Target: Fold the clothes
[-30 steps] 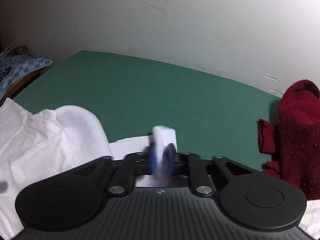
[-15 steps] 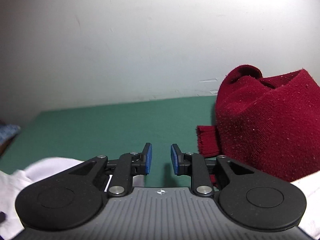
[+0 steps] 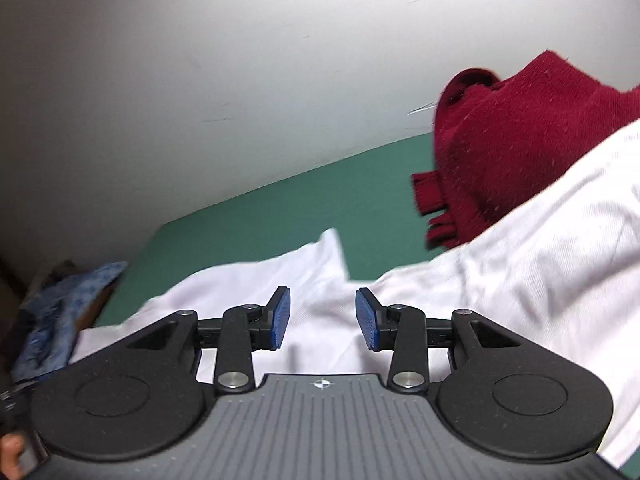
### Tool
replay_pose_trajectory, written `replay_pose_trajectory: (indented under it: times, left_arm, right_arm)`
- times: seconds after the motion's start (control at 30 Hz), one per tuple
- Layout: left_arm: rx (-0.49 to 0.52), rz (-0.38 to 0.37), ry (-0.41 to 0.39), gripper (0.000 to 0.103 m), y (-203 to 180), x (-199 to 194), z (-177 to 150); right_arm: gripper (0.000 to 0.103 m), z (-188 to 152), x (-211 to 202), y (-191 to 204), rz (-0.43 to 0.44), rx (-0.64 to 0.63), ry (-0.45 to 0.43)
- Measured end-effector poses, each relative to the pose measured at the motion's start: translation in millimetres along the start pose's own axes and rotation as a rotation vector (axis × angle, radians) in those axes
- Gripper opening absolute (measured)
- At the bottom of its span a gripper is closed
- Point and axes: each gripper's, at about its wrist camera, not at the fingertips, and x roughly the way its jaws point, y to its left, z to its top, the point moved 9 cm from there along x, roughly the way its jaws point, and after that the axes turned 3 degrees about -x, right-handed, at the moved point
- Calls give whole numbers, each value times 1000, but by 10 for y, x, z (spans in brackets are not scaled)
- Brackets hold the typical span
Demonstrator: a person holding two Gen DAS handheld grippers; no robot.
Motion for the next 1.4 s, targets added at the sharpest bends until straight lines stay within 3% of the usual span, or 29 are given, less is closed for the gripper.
replay_pose_trajectory:
  times: [0.1,0.17,0.2,0.23,0.27,0.3,0.4,0.5,0.57,0.67,0.73,0.77,0.83,0.87,0.93,0.97,1.03,1.07,1.17,1.3,1.4]
  left_arm:
    - [-38,-26,19,102,52,58,22]
    - [-1,-7,7,102,18,55,43]
    - [18,3,1,102,1,53,54]
    - [58,18,-16,100,-18,-28,50]
    - [100,34,-35,92,-38,-122,43]
    - [127,16,-66,95,-50,-273,28]
    - [194,-96,-123,102,-54,-816,-158]
    - [222,-184,-96,101,65,-1261,-479]
    - [209,-237,-33,95,178,-1482,-706]
    - [174,-257,51,89,366,-1750,-993]
    - [146,-243,60,87,499,-1949,-1132]
    - [130,-234,58,87,563,-2051,-1194]
    - [124,-209,56,87,635,-2245,-1339]
    - [130,-191,55,87,651,-2341,-1418]
    - [141,-176,64,87,648,-2535,-1591]
    - [146,-169,69,87,646,-2632,-1677]
    - [157,-156,78,88,641,-2826,-1850]
    - [162,-149,83,89,639,-2924,-1936]
    - [149,-122,106,88,685,-3169,-2203]
    - [74,-130,151,87,760,-3369,-2471]
    - [30,-149,177,86,771,-3435,-2598]
  right_arm:
    - [37,-452,-138,243,57,-97,138]
    - [30,-639,-207,137,-43,-121,138]
    - [10,-674,-253,14,-106,-105,112]
    - [0,-683,-309,-105,-163,-74,92]
    - [2,-687,-401,-185,-215,-36,75]
    - [13,-699,-520,-225,-254,-3,59]
    - [14,-818,-906,-133,-224,-6,36]
    - [19,-1077,-1270,13,-248,-74,63]
    - [19,-1279,-1461,82,-309,-135,94]
    - [17,-1398,-1854,198,-419,-211,-7]
    - [19,-1431,-2135,314,-482,-255,-115]
    - [26,-1437,-2243,409,-489,-272,-189]
    - [103,-1469,-2386,526,-484,-314,-318]
    - [101,-1479,-2399,543,-458,-323,-299]
    - [69,-1500,-2399,506,-367,-287,-181]
    - [64,-1511,-2443,451,-327,-242,-148]
    - [38,-1604,-2591,244,-308,-182,-96]
    - [33,-1698,-2646,139,-309,-182,-44]
    - [32,-1997,-2843,25,-253,-218,43]
    - [32,-2209,-2977,102,-179,-269,62]
    - [32,-2227,-2860,228,-133,-257,55]
